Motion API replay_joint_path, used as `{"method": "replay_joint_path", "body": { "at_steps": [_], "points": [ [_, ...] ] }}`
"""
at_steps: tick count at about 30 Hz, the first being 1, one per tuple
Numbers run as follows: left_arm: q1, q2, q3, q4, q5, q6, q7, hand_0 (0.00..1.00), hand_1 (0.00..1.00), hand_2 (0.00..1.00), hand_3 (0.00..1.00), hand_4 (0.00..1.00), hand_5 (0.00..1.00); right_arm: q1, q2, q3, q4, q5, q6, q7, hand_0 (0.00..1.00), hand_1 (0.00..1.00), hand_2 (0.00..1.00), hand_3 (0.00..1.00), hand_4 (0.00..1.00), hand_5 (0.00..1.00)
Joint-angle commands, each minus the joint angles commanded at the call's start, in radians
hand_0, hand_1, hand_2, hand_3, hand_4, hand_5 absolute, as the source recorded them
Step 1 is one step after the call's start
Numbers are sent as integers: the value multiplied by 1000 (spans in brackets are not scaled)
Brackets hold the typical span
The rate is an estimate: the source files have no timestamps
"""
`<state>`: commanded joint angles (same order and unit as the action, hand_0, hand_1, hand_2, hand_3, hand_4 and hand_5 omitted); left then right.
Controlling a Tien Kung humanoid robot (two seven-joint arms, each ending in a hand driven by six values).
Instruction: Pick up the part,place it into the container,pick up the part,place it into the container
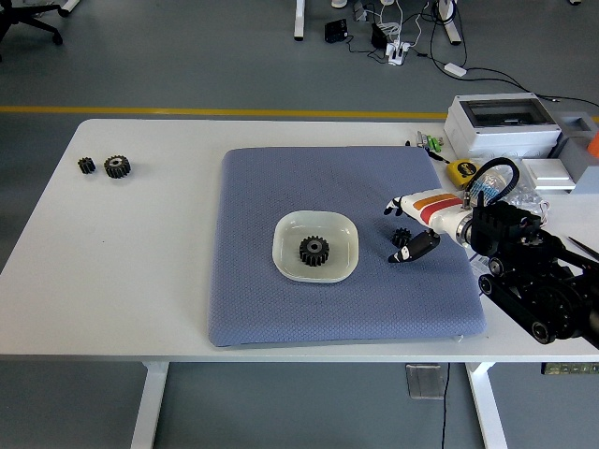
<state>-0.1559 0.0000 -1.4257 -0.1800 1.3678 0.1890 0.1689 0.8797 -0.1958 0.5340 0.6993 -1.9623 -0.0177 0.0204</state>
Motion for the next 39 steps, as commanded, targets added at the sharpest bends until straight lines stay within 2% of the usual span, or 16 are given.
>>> {"method": "replay_joint_path", "body": {
  "at_steps": [1, 2, 7, 8, 13, 14, 20, 21, 25, 26, 32, 39],
  "points": [
    [0, 0, 0, 0, -1, 0, 0, 680, 663, 657, 565, 605, 539, -2, 0, -1, -6, 6, -6, -2, 505, 613, 683, 673, 998, 374],
    [0, 0, 0, 0, -1, 0, 0, 680, 663, 657, 564, 604, 539, -3, -1, -2, -10, 11, -11, -3, 420, 511, 559, 509, 830, 382],
    [2, 0, -5, 0, 0, 2, -1, 680, 663, 657, 564, 604, 539, -2, 0, -23, -18, 27, -33, -6, 420, 511, 559, 509, 830, 382],
    [2, 0, -7, 0, 0, 2, -1, 680, 664, 655, 564, 605, 540, -2, 2, -27, -22, 28, -39, -5, 258, 456, 499, 487, 695, 456],
    [1, 0, -8, 0, 4, 1, 1, 680, 664, 655, 564, 605, 540, -7, 12, -35, -35, 29, -59, -4, 258, 456, 499, 487, 695, 456],
    [1, 0, -8, 0, 4, 2, 1, 680, 663, 654, 564, 603, 538, -9, 12, -33, -33, 26, -59, -5, 215, 399, 459, 473, 652, 459],
    [0, 0, -11, 0, 7, 1, 2, 680, 663, 654, 564, 603, 538, -15, 13, -24, -34, 23, -68, -9, 215, 399, 459, 473, 652, 459],
    [-1, 0, -12, 0, 7, 1, 2, 680, 664, 655, 564, 603, 538, -16, 12, -23, -32, 23, -69, -9, 175, 283, 375, 458, 652, 430],
    [-1, 0, -12, 0, 8, 0, 2, 680, 664, 655, 564, 603, 538, -17, 4, -11, -19, 18, -76, -7, 175, 283, 375, 458, 652, 430],
    [-1, 0, -13, 0, 9, 0, 2, 680, 665, 655, 564, 602, 539, -17, 2, -6, -14, 17, -77, -7, 146, 254, 346, 451, 663, 413],
    [-1, 0, -15, 0, 12, -1, 2, 680, 665, 655, 564, 602, 539, -18, -16, 30, 46, -3, -80, -10, 146, 254, 346, 451, 663, 413],
    [2, 0, -21, 0, 17, -1, 3, 680, 664, 655, 564, 602, 541, -6, -14, 34, 184, -12, -105, -19, 165, 251, 339, 454, 667, 391]
  ]
}}
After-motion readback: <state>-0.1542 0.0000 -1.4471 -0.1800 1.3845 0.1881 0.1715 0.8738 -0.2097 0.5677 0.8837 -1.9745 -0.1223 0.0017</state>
